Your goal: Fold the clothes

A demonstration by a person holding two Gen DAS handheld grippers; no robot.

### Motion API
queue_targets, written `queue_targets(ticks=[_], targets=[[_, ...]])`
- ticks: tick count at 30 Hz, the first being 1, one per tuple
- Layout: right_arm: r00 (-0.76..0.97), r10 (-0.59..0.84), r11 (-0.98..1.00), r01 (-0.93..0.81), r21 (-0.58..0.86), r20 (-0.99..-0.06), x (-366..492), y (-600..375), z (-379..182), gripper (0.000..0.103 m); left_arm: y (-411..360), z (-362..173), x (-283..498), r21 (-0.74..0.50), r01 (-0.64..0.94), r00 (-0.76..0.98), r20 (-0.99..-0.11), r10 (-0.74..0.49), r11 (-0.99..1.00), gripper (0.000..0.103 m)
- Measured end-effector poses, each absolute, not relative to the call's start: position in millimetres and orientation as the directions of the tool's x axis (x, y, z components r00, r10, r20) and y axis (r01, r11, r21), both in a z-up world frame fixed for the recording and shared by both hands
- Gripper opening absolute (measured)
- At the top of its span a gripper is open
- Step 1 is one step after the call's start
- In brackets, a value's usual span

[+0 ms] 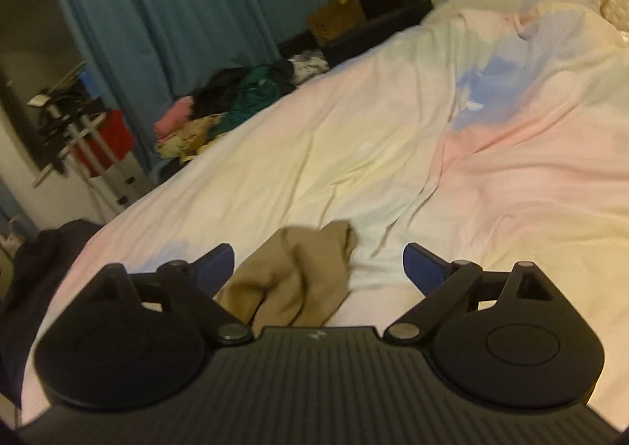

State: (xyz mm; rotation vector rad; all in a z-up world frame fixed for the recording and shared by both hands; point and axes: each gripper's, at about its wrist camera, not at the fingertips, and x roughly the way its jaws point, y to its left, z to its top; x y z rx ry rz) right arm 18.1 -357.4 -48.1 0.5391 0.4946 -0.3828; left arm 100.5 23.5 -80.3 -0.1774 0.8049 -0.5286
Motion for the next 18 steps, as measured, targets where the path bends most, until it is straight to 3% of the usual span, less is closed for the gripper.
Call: queue_targets(ticks=[5, 10, 11, 13, 15, 17, 18], targets=[[0.826, -0.044, 0.804, 0.364, 0.471, -0.562, 17, -330, -63, 0.094, 28, -95, 106, -0.507, 0.331, 0.484, -0.633, -0.604, 0.796, 0.084], [0.775, 0.162, 0.759, 0.298, 0.578, -0.611, 34, -299, -92, 0.093, 14, -118, 118, -0.666, 0.302, 0.412, -0.553, -0.724, 0.681, 0.081], [0.768, 0.174, 0.757, 0.296, 0.583, -0.616, 37, -296, -96, 0.093, 8, -124, 123, -0.682, 0.296, 0.403, -0.546, -0.734, 0.669, 0.076], [0.754, 0.19, 0.755, 0.296, 0.584, -0.628, 41, -291, -103, 0.093, -1, -132, 133, -0.687, 0.281, 0.401, -0.55, -0.733, 0.67, 0.032], [0.747, 0.172, 0.755, 0.319, 0.572, -0.643, 43, -290, -108, 0.093, -2, -131, 138, -0.692, 0.273, 0.426, -0.536, -0.729, 0.668, 0.019], [0.742, 0.142, 0.739, 0.361, 0.568, -0.656, 42, -293, -112, 0.092, 4, -120, 136, -0.716, 0.293, 0.466, -0.471, -0.749, 0.633, 0.014], [0.737, 0.132, 0.732, 0.378, 0.567, -0.662, 42, -295, -114, 0.083, 9, -112, 134, -0.73, 0.308, 0.488, -0.43, -0.76, 0.611, 0.013]])
